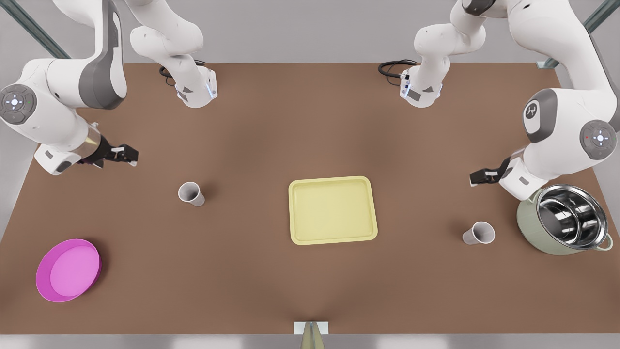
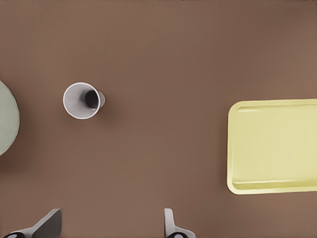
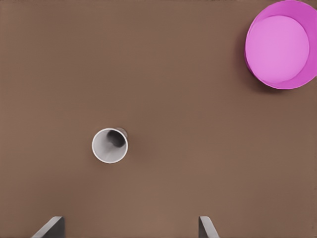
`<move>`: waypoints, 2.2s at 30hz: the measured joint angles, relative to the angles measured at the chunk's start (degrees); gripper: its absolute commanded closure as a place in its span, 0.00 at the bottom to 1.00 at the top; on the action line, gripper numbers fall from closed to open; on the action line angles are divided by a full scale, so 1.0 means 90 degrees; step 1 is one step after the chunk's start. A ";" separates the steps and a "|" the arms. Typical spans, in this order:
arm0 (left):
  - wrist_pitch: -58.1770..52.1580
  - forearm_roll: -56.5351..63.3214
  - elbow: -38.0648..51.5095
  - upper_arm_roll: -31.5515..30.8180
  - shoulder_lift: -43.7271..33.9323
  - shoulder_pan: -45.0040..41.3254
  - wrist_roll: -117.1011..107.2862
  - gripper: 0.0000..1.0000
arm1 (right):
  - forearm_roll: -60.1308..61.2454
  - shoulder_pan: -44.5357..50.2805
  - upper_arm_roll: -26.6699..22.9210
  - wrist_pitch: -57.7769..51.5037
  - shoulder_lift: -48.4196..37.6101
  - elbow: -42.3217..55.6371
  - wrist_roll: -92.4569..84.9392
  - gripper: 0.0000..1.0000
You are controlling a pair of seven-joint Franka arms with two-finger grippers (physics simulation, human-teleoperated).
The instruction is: Use both arms to respectively pick up the white IKEA cups from the middle-left and middle-right positions, then place the white IKEA cups onto the middle-middle tray, ensuring that the cups remain upright and do not tip over
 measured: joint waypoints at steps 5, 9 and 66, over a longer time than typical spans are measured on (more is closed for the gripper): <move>0.0195 0.0181 0.1181 0.0032 0.1322 0.0095 -0.0014 0.00 | -0.0018 -0.0023 -0.0002 0.0161 0.0142 -0.0003 -0.0034 0.00; 0.0666 0.0568 0.2728 -0.0060 0.3335 0.0630 -0.0056 0.00 | -0.0007 -0.0031 -0.0006 0.0340 0.0685 -0.0012 -0.0053 0.00; 0.4847 0.0841 -0.1459 -0.1849 0.2791 -0.1171 -0.3155 0.79 | 0.0964 0.1597 0.0893 0.4852 0.2624 -0.0841 0.0114 0.79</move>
